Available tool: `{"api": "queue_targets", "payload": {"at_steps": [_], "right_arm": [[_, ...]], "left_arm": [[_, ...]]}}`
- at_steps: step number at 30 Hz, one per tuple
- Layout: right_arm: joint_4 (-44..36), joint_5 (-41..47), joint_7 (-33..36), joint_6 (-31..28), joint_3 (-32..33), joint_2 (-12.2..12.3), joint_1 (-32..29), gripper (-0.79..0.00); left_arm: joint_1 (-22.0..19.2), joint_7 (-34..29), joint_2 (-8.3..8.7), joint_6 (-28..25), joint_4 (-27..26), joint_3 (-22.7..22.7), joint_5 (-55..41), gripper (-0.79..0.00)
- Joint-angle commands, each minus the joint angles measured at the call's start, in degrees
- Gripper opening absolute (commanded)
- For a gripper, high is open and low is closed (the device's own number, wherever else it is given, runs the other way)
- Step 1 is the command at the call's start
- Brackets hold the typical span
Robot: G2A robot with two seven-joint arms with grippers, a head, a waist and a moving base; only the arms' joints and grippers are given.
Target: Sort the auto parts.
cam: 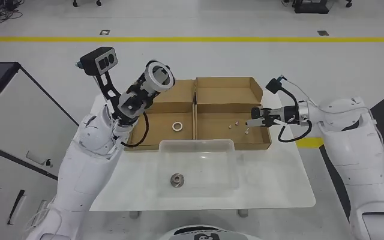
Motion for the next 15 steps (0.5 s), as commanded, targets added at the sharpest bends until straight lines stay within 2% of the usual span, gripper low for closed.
{"api": "queue_targets", "payload": {"at_steps": [1,6,9,15], "right_arm": [[0.00,0.01,0.00,0.00,0.00,0.00,0.00,0.000],[0.00,0.01,0.00,0.00,0.00,0.00,0.00,0.000],[0.00,0.01,0.00,0.00,0.00,0.00,0.00,0.000],[0.00,0.01,0.00,0.00,0.00,0.00,0.00,0.000]], "left_arm": [[-0.81,0.31,-0.02,2.05,1.14,-0.76,3.15,-0.785],[-3.51,-0.90,0.18,8.81,5.43,-2.71,11.87,-0.785],[-4.71,-4.58,0.66,11.00,7.29,-4.04,19.63,-0.785],[-3.64,-13.35,1.92,15.63,7.91,-6.54,32.86,-0.785]]}}
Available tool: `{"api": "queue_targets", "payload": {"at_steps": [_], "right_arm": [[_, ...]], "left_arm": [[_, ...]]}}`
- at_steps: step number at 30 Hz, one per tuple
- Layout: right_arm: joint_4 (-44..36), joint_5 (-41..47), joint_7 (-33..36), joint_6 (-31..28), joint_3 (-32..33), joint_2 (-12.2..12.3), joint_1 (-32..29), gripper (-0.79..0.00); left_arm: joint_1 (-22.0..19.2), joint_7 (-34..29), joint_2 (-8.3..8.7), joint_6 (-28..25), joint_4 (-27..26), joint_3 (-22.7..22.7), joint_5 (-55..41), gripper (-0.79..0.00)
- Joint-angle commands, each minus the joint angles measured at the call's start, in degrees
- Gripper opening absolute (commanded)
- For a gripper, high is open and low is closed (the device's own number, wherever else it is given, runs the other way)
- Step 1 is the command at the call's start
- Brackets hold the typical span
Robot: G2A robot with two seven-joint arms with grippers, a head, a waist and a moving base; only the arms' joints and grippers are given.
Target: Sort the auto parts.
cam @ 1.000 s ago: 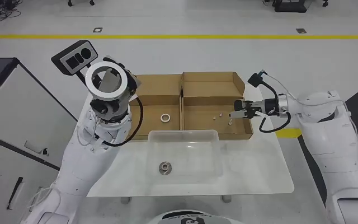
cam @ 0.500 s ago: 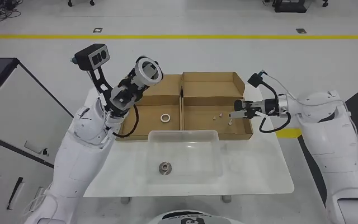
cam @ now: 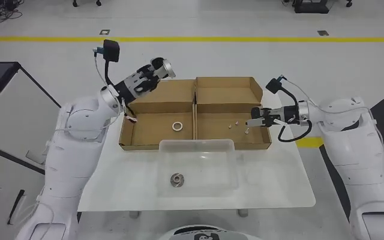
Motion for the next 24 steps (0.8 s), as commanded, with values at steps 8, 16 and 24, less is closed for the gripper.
{"api": "queue_targets", "payload": {"at_steps": [8,16,24], "right_arm": [[0.00,0.01,0.00,0.00,0.00,0.00,0.00,0.000],[0.00,0.01,0.00,0.00,0.00,0.00,0.00,0.000],[0.00,0.01,0.00,0.00,0.00,0.00,0.00,0.000]], "left_arm": [[0.36,-10.66,1.36,3.22,0.95,-1.89,8.26,-0.785],[-3.81,-19.69,2.15,0.50,3.91,1.22,18.44,-0.785],[-11.25,-28.67,1.98,-6.58,9.93,9.25,21.79,-0.785]]}}
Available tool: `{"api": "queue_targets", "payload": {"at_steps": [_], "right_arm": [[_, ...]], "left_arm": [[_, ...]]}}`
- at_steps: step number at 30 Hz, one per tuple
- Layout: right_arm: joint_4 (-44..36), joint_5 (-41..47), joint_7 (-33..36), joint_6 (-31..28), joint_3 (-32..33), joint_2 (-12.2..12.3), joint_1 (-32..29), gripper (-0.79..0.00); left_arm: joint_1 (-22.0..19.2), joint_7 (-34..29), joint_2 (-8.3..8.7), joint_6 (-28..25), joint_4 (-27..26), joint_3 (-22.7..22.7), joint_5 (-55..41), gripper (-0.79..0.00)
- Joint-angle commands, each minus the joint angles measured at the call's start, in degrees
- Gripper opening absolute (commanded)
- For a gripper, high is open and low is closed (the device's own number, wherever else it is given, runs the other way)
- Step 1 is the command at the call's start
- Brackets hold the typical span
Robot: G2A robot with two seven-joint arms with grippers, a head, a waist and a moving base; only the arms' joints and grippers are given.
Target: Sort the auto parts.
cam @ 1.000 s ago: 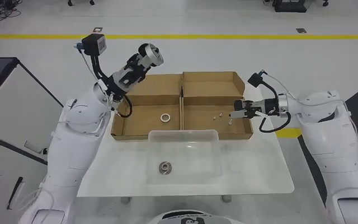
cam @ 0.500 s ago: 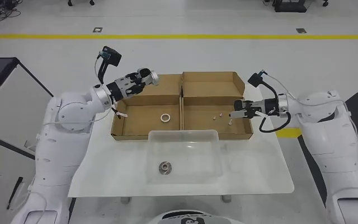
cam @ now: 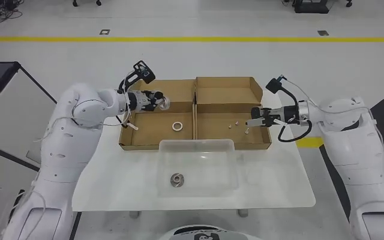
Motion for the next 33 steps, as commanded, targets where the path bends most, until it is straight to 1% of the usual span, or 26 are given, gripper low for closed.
{"api": "queue_targets", "payload": {"at_steps": [1,5,10,15,18,22,33], "right_arm": [[0.00,0.01,0.00,0.00,0.00,0.00,0.00,0.000],[0.00,0.01,0.00,0.00,0.00,0.00,0.00,0.000],[0.00,0.01,0.00,0.00,0.00,0.00,0.00,0.000],[0.00,0.01,0.00,0.00,0.00,0.00,0.00,0.000],[0.00,0.01,0.00,0.00,0.00,0.00,0.00,0.000],[0.00,0.01,0.00,0.00,0.00,0.00,0.00,0.000],[0.00,0.01,0.00,0.00,0.00,0.00,0.00,0.000]], "left_arm": [[-2.38,-0.69,-0.25,-1.56,2.16,2.59,1.35,-0.785],[-6.11,1.13,-1.06,-3.97,7.87,7.45,4.24,-0.785],[-10.37,0.84,-2.28,-6.83,14.83,14.19,8.68,-0.785],[-13.02,2.49,-3.56,-8.37,21.69,19.13,10.52,-0.785],[-14.14,4.10,-4.22,-8.97,25.66,21.45,12.43,-0.785],[-15.38,6.09,-5.12,-9.78,29.50,24.22,14.37,-0.785],[-17.89,10.90,-7.68,-11.23,36.99,30.28,17.42,-0.785]]}}
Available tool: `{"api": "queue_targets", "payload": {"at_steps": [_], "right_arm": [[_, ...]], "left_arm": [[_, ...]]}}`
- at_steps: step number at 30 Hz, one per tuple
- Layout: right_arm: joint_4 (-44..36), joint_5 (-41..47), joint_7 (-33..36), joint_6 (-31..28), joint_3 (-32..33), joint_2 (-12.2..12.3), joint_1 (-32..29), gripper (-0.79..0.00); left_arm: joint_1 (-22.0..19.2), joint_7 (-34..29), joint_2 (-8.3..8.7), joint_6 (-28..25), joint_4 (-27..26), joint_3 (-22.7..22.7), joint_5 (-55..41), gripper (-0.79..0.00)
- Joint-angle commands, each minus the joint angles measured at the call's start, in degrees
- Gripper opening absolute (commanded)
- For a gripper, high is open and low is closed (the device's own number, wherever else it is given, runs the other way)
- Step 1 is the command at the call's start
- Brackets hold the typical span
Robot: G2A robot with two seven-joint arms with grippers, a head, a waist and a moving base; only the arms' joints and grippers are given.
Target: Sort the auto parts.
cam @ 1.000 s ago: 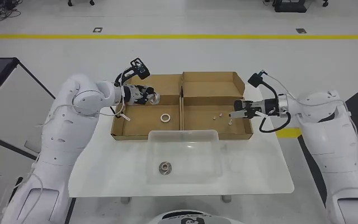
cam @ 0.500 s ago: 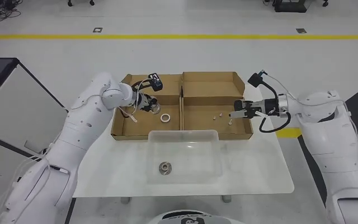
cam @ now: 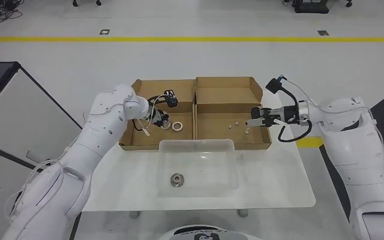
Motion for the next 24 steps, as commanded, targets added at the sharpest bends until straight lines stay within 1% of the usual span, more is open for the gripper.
{"api": "queue_targets", "payload": {"at_steps": [1,7,17,18,19,20,21,22,23,24], "right_arm": [[0.00,0.01,0.00,0.00,0.00,0.00,0.00,0.000],[0.00,0.01,0.00,0.00,0.00,0.00,0.00,0.000],[0.00,0.01,0.00,0.00,0.00,0.00,0.00,0.000],[0.00,0.01,0.00,0.00,0.00,0.00,0.00,0.000],[0.00,0.01,0.00,0.00,0.00,0.00,0.00,0.000],[0.00,0.01,0.00,0.00,0.00,0.00,0.00,0.000],[0.00,0.01,0.00,0.00,0.00,0.00,0.00,0.000],[0.00,0.01,0.00,0.00,0.00,0.00,0.00,0.000],[0.00,0.01,0.00,0.00,0.00,0.00,0.00,0.000],[0.00,0.01,0.00,0.00,0.00,0.00,0.00,0.000]], "left_arm": [[-0.40,1.20,-0.44,-0.07,1.36,0.93,0.85,-0.785],[-1.57,4.51,-1.66,0.06,4.94,3.29,3.91,-0.785],[-3.34,6.25,-3.75,0.42,10.34,6.47,6.80,-0.785],[-3.46,6.52,-3.91,0.48,10.91,6.62,6.88,-0.763],[-3.57,6.86,-4.07,0.58,11.44,6.71,6.85,-0.711],[-3.68,7.08,-4.22,0.54,11.87,6.86,6.94,-0.600],[-3.79,7.31,-4.36,0.56,12.27,6.94,6.93,-0.570],[-3.90,7.52,-4.49,0.52,12.64,7.04,6.99,-0.468],[-4.00,7.83,-4.59,0.56,13.03,7.06,6.99,-0.400],[-4.11,8.11,-4.68,0.64,13.37,7.08,7.05,-0.283]]}}
